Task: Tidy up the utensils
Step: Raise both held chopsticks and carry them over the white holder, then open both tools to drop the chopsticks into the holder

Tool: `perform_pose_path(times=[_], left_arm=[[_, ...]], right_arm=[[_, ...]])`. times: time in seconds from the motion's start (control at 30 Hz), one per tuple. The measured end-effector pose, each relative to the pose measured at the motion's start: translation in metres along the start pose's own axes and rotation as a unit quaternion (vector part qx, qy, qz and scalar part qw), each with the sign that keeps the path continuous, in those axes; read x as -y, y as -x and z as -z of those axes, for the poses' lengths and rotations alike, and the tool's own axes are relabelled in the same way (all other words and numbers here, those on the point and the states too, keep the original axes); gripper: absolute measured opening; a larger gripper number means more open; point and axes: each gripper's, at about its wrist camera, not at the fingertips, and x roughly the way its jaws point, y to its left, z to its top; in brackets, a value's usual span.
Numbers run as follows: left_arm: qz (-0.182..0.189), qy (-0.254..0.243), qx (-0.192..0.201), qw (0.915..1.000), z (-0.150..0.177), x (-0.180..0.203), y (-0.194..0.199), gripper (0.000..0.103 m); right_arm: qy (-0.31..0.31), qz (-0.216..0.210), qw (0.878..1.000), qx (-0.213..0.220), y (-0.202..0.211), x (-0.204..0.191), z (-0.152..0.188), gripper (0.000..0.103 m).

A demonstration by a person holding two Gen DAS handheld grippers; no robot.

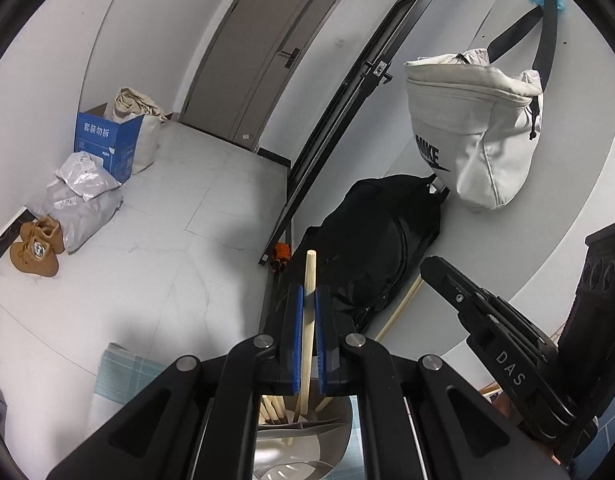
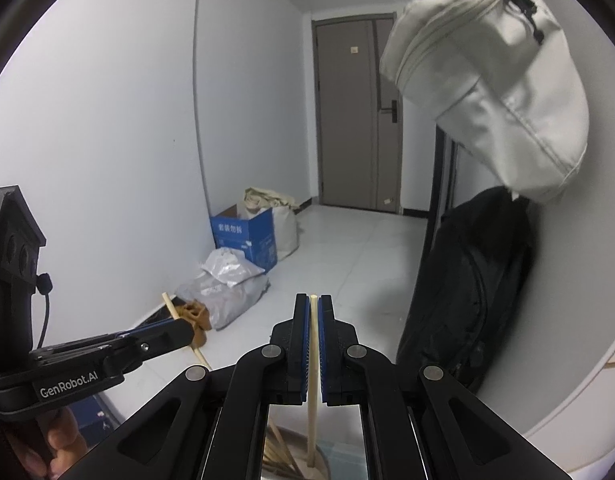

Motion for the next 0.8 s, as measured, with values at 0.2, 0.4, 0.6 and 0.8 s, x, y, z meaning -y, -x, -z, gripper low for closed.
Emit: perform_pose_path(times=[0.2,0.4,0.6,0.8], left_arm=[[-0.004,-0.019,-0.012,0.9997,0.012,0.004,-0.009,0.002],[-0.002,-0.056,-0.029,0.9980,0.023,0.009,-0.014,0.002],[0.003,-0.081,-0.037,0.9960,0.026,0.013,-0.013,0.002],[0.014,-0.098,-0.049,0.9939,0.026,0.016,-0.011,0.002]], right_arm=[[0.010,-0.006,1.000,-0.018,-0.014,0.001,0.008,0.003],[0.001,-0.016,0.999,-0.036,-0.023,0.006,0.025,0.003],[0.005,-0.029,0.999,-0.045,-0.024,0.004,0.036,0.003],[0.004,-0.047,0.997,-0.057,-0.030,0.005,0.046,0.003]])
